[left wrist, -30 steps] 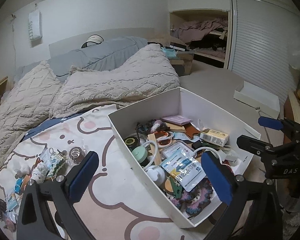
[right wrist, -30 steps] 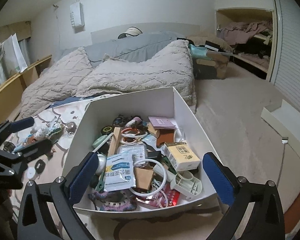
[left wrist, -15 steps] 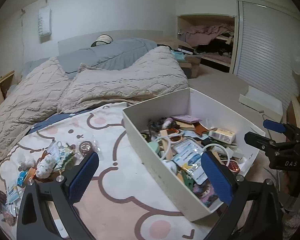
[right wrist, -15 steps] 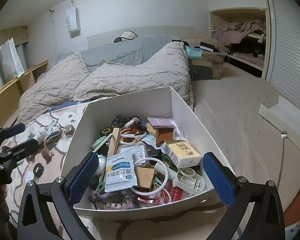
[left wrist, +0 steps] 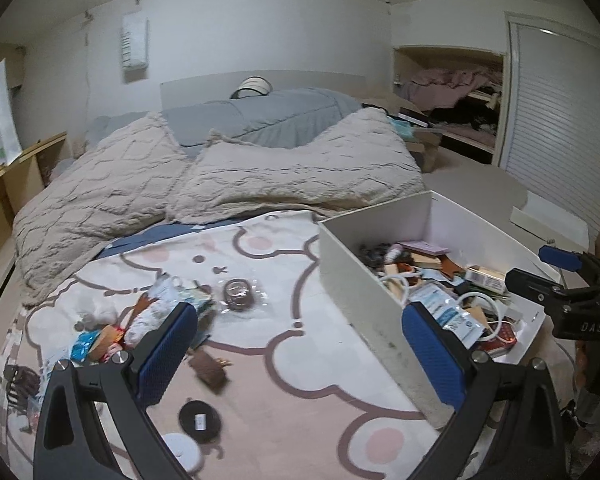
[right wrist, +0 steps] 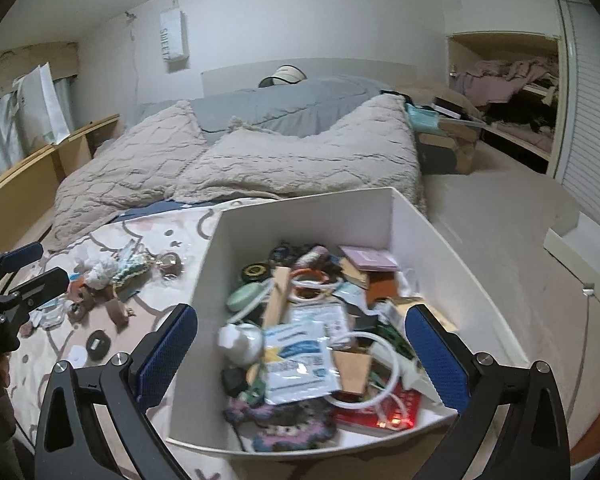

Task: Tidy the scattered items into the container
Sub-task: 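Withdraw both tools from the box back toward the bed items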

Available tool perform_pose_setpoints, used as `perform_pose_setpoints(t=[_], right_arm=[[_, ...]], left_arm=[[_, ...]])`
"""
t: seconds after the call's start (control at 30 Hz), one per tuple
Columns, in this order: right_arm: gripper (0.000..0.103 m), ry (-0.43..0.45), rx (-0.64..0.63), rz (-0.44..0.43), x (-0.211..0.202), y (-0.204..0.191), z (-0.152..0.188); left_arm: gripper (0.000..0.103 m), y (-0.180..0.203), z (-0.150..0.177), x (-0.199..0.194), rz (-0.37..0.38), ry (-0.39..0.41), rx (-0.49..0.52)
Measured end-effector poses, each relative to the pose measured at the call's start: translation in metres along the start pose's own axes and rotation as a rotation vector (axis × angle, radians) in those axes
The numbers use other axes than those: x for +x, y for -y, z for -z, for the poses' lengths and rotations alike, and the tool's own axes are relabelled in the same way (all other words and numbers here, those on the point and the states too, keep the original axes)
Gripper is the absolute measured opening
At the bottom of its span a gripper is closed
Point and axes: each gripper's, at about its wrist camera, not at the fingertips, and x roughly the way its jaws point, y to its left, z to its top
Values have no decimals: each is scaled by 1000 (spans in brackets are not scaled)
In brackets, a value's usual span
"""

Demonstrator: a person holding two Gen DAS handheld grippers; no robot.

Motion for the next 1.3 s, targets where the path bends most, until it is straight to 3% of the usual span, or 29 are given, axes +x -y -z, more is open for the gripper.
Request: perform_pose_setpoints(t=[0.67,1.3], right_arm=[[103,-3,-116,-107,16,-98,-11],[103,-15,-179,-196,27,-170,-15]], left_arm=[[103,-94,25,-33,-154,27,-91],[103,-147,54,-41,-211,3,-166]])
